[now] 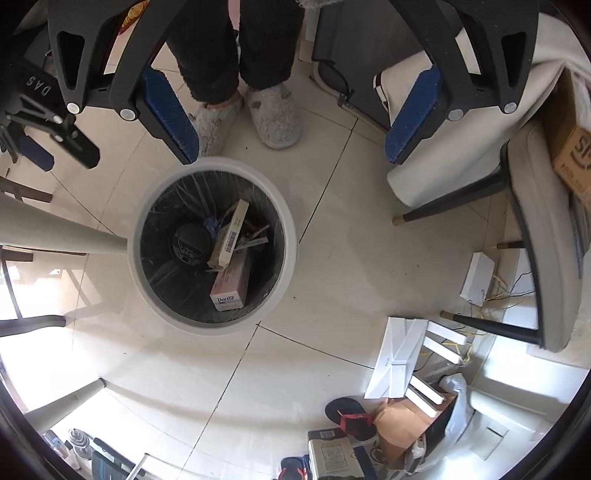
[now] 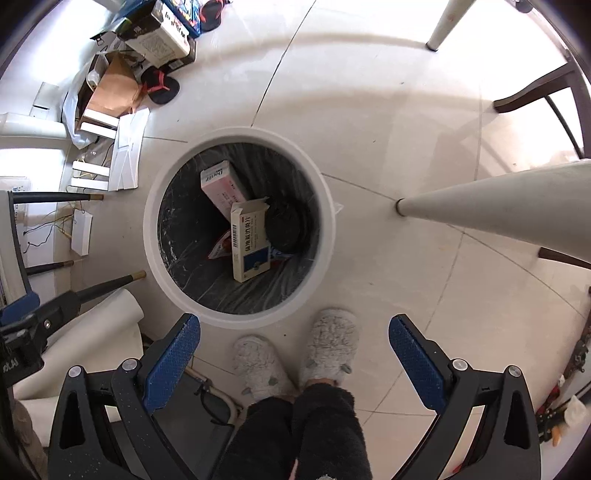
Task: Collect trash
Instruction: 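Carry the leaflet and black lid to the bin and release both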
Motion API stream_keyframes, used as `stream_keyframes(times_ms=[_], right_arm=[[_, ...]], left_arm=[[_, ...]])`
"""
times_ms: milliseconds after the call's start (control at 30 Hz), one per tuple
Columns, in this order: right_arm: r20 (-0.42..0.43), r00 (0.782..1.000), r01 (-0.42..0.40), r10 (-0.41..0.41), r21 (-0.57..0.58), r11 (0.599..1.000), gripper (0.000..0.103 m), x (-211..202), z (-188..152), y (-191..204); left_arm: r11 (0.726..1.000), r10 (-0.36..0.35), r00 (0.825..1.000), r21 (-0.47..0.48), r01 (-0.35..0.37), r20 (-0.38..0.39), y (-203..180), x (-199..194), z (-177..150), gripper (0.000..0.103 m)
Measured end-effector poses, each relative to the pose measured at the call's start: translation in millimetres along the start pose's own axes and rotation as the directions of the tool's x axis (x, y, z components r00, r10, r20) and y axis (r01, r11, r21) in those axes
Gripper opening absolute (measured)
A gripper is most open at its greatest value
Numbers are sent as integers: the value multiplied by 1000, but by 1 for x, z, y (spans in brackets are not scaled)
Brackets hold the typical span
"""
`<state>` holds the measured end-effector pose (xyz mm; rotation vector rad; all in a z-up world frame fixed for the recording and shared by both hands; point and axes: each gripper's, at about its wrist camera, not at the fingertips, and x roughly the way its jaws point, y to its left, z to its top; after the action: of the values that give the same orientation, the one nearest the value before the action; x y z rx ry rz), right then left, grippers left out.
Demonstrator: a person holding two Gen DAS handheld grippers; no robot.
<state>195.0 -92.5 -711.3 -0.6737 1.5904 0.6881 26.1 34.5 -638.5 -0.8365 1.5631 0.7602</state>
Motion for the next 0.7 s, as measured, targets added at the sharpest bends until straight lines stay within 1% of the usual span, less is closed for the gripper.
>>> stream_keyframes(times_ms=[100, 300, 500, 700], right_arm=[[24, 1000, 7, -7, -1, 1000, 103, -25, -10, -2], [56, 998, -10, 10, 10, 1000, 103, -84, -34, -3], [87, 996, -31, 30, 17, 999, 103, -154, -59, 2], [117, 992, -53, 49, 28, 998, 103, -236, -88, 6]], left_arm=[[1000, -1, 1000, -4, 1, 2, 2, -19, -13, 103], [1000, 1, 1000, 15, -1, 18, 2, -66, -38, 103], [999, -7, 999, 38, 5, 54, 3, -132, -64, 103], [998, -21, 994, 64, 14, 110, 7, -204, -88, 103]])
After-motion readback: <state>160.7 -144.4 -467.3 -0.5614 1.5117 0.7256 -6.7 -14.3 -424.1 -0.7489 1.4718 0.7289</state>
